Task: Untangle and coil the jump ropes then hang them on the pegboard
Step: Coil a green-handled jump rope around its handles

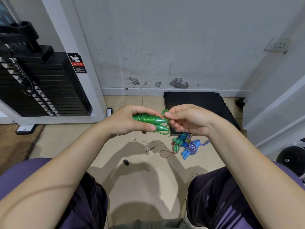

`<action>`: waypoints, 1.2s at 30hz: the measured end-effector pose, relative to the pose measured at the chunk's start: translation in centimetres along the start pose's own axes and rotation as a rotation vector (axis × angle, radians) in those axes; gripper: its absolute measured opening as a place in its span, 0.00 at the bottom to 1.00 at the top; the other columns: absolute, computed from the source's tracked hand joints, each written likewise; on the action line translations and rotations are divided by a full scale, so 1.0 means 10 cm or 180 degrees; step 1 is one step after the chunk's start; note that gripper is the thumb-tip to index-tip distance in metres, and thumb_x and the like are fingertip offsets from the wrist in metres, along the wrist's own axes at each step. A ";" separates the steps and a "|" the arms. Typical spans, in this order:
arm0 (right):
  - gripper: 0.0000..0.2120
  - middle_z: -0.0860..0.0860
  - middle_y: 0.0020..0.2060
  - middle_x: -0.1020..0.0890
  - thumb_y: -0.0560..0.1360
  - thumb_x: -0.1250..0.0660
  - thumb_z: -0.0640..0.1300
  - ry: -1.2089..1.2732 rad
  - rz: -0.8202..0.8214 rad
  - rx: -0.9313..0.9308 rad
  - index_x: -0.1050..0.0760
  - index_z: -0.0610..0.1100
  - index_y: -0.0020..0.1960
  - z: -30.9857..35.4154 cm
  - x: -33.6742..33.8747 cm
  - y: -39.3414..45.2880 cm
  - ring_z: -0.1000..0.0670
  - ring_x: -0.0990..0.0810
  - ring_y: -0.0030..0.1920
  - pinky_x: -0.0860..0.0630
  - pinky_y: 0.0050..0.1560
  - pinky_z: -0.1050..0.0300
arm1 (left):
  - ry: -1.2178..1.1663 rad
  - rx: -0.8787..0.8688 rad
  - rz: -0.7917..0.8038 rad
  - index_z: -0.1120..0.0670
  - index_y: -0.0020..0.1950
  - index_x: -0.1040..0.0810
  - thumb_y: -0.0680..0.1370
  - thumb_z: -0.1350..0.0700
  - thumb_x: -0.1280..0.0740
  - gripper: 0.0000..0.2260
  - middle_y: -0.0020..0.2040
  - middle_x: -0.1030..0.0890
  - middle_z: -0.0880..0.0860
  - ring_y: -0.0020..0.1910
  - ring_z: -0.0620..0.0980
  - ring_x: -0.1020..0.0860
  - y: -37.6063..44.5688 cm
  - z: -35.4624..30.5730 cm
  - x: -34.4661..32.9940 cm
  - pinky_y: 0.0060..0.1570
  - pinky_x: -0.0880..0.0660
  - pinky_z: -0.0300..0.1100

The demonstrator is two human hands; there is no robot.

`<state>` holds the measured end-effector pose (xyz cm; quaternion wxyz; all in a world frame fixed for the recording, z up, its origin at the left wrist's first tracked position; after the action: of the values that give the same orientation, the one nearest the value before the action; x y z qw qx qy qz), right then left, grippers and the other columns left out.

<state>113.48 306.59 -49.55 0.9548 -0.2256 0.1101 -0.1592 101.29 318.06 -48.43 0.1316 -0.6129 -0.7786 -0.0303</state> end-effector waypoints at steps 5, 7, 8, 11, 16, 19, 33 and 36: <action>0.10 0.45 0.31 0.26 0.72 0.30 0.37 -0.0003 -0.0154 -0.0025 0.22 0.42 0.33 -0.01 0.04 0.01 0.53 0.29 0.28 0.32 0.24 0.64 | -0.0081 -0.0010 -0.0055 0.53 0.55 0.17 0.70 0.65 0.25 0.16 0.44 0.15 0.53 0.39 0.50 0.20 0.00 -0.01 0.04 0.45 0.21 0.44; 0.08 0.45 0.32 0.24 0.73 0.30 0.36 0.0070 -0.0176 -0.0015 0.22 0.40 0.36 -0.01 0.04 0.00 0.52 0.28 0.30 0.29 0.26 0.64 | -0.0068 0.0020 -0.0055 0.53 0.55 0.17 0.70 0.65 0.25 0.16 0.45 0.15 0.53 0.39 0.50 0.20 0.00 0.00 0.03 0.46 0.20 0.43; 0.06 0.45 0.33 0.23 0.73 0.31 0.36 0.0104 -0.0181 -0.0012 0.22 0.39 0.37 -0.02 0.03 0.00 0.52 0.27 0.31 0.28 0.27 0.64 | -0.0045 0.0037 -0.0046 0.53 0.56 0.17 0.69 0.65 0.24 0.16 0.47 0.15 0.54 0.40 0.50 0.19 0.00 0.01 0.02 0.46 0.20 0.43; 0.05 0.44 0.34 0.24 0.74 0.32 0.35 0.0119 -0.0197 0.0024 0.24 0.38 0.39 -0.03 0.00 0.01 0.53 0.26 0.30 0.28 0.27 0.66 | 0.0008 0.0060 -0.0033 0.52 0.55 0.16 0.69 0.64 0.24 0.16 0.50 0.15 0.57 0.43 0.52 0.19 0.00 0.02 -0.01 0.48 0.20 0.44; 0.06 0.44 0.33 0.24 0.73 0.30 0.35 0.0115 -0.0299 0.0083 0.22 0.39 0.37 0.00 0.01 0.01 0.53 0.27 0.29 0.30 0.25 0.66 | -0.0062 0.0056 -0.0097 0.52 0.54 0.16 0.69 0.65 0.24 0.16 0.49 0.15 0.57 0.42 0.51 0.19 0.00 0.01 0.01 0.47 0.21 0.43; 0.06 0.44 0.33 0.24 0.74 0.30 0.35 0.0022 -0.0328 0.0096 0.22 0.38 0.38 -0.02 0.00 0.02 0.53 0.28 0.29 0.31 0.25 0.66 | -0.0099 0.0053 -0.0089 0.51 0.54 0.16 0.69 0.65 0.24 0.16 0.46 0.15 0.53 0.41 0.50 0.19 0.00 0.00 0.01 0.46 0.21 0.42; 0.07 0.46 0.29 0.26 0.76 0.34 0.37 0.0191 -0.0205 -0.0118 0.24 0.39 0.38 -0.06 -0.06 0.02 0.53 0.32 0.29 0.35 0.25 0.64 | -0.0144 0.0010 -0.0132 0.51 0.53 0.16 0.69 0.66 0.25 0.16 0.44 0.14 0.53 0.39 0.49 0.20 0.00 -0.03 0.03 0.46 0.21 0.45; 0.06 0.46 0.29 0.27 0.77 0.35 0.38 0.0231 -0.0134 -0.0237 0.23 0.38 0.41 -0.10 -0.07 0.03 0.53 0.32 0.27 0.35 0.25 0.64 | -0.0141 0.0011 -0.0126 0.53 0.53 0.16 0.69 0.67 0.25 0.15 0.43 0.14 0.53 0.38 0.48 0.20 0.00 -0.03 0.01 0.45 0.21 0.44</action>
<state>112.59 306.70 -50.50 0.9376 -0.2573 0.1457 -0.1831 101.31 318.09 -48.11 0.1148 -0.5977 -0.7933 -0.0181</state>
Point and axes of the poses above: each hand's wrist, its own y-axis towards the middle knuckle, its own x-axis out of the back of the hand, z = x × y, the point moved 6 cm from there along y, towards the middle knuckle
